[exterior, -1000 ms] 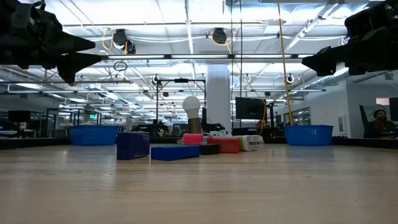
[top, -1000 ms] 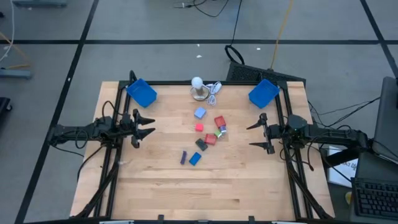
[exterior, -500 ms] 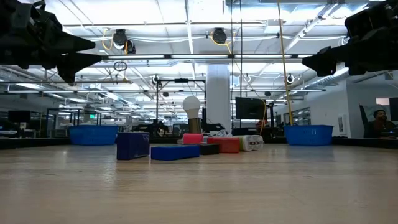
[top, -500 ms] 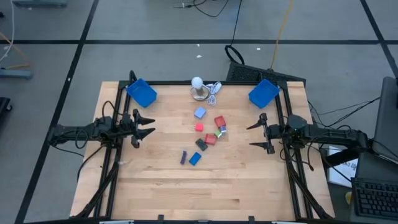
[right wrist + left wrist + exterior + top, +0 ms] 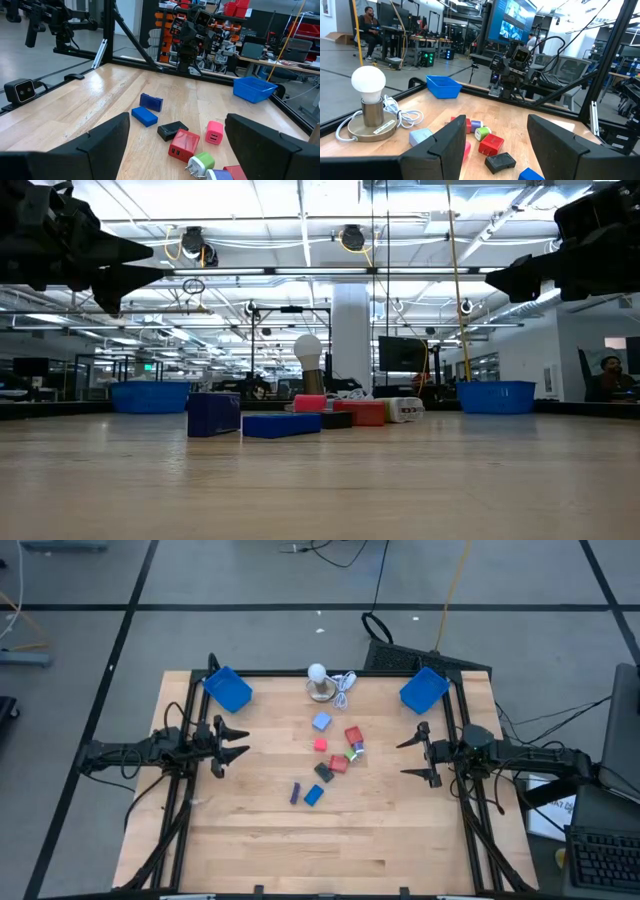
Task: Pick & Place Office items
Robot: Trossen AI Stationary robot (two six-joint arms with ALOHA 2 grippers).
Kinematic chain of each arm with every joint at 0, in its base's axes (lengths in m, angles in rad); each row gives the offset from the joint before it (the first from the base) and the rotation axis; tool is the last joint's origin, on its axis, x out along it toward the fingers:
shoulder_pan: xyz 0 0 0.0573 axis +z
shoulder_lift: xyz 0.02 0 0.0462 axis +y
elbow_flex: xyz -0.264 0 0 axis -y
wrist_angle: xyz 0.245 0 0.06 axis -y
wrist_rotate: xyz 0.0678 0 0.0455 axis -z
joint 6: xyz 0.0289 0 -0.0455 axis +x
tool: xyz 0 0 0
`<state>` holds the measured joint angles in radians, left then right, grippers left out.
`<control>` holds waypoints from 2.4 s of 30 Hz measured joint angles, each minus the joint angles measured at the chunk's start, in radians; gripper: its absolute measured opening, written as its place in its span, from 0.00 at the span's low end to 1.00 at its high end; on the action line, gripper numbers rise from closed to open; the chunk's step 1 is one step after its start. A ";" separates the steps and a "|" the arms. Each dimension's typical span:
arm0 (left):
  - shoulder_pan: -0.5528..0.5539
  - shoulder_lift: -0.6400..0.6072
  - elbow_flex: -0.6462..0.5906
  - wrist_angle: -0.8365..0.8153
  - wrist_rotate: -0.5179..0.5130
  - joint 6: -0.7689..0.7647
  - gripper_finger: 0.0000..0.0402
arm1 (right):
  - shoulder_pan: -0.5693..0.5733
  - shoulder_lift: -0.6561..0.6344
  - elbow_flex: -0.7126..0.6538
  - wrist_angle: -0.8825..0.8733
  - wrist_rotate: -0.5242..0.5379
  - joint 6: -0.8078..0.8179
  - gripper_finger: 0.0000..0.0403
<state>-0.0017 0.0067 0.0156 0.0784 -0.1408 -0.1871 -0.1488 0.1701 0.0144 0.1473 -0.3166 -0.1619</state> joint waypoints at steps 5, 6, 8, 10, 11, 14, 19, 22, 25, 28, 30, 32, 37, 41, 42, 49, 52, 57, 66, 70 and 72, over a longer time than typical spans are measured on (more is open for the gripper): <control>0.000 0.000 0.000 0.000 0.000 0.000 0.53 | 0.000 0.000 0.000 0.000 0.000 0.000 0.78; 0.000 0.000 0.000 0.000 0.000 0.000 0.53 | 0.000 0.000 0.000 0.000 0.000 0.000 0.78; 0.000 0.000 0.000 0.000 0.000 0.000 0.53 | 0.000 0.000 0.000 0.000 0.000 0.000 0.78; 0.000 0.000 0.000 0.000 0.000 0.000 0.53 | 0.000 0.000 0.000 0.000 0.000 0.000 0.78; 0.000 0.000 0.000 0.000 0.000 0.000 0.53 | 0.000 0.000 0.000 0.000 0.000 0.000 0.78; 0.000 0.000 0.000 0.000 0.000 0.000 0.53 | 0.000 0.000 0.000 0.000 0.000 0.000 0.78; 0.000 0.000 0.000 0.000 0.000 0.000 0.53 | 0.000 0.000 0.000 0.000 0.000 0.000 0.78; 0.000 0.000 0.000 0.000 0.000 0.000 0.53 | 0.000 0.000 0.000 0.000 0.000 0.000 0.78; 0.000 0.000 0.000 0.000 0.000 0.000 0.53 | 0.000 0.000 0.000 0.000 0.000 0.000 0.78; 0.000 0.000 0.000 0.000 0.000 0.000 0.53 | 0.000 0.000 0.000 0.000 0.000 0.000 0.78; 0.000 0.000 0.000 0.000 0.000 0.000 0.53 | 0.000 0.000 0.000 0.000 0.000 0.000 0.78; 0.000 0.000 0.000 0.000 0.000 0.000 0.53 | 0.000 0.000 0.000 0.000 0.000 0.000 0.78; 0.000 0.000 0.000 0.000 0.000 0.000 0.53 | 0.000 0.000 0.000 0.000 0.000 0.000 0.78; 0.000 0.000 0.000 0.000 0.000 0.000 0.53 | 0.000 0.000 0.000 0.000 0.000 0.000 0.78; 0.000 0.000 0.000 0.000 0.000 0.000 0.53 | 0.000 0.000 0.000 0.000 0.000 0.000 0.78; 0.000 0.000 0.000 0.000 0.000 0.000 0.53 | 0.000 0.000 0.000 0.000 0.000 0.000 0.78; 0.000 0.000 0.000 0.000 0.000 0.000 0.53 | 0.000 0.000 0.000 0.000 0.000 0.000 0.78; 0.000 0.000 0.000 0.000 0.000 0.000 0.53 | 0.000 0.001 0.000 0.053 0.003 -0.009 0.78; 0.000 0.000 0.000 0.000 0.000 0.000 0.53 | 0.000 0.004 0.000 0.284 0.005 0.336 0.78; 0.000 0.000 0.000 0.000 0.000 0.000 0.53 | 0.002 0.005 0.000 0.433 -0.004 0.387 0.78; 0.000 0.000 0.000 0.000 0.000 0.000 0.53 | 0.009 0.005 0.000 0.488 -0.004 0.424 0.78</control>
<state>-0.0015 0.0065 0.0158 0.0784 -0.1406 -0.1871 -0.1400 0.1749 0.0139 0.6354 -0.3208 0.2619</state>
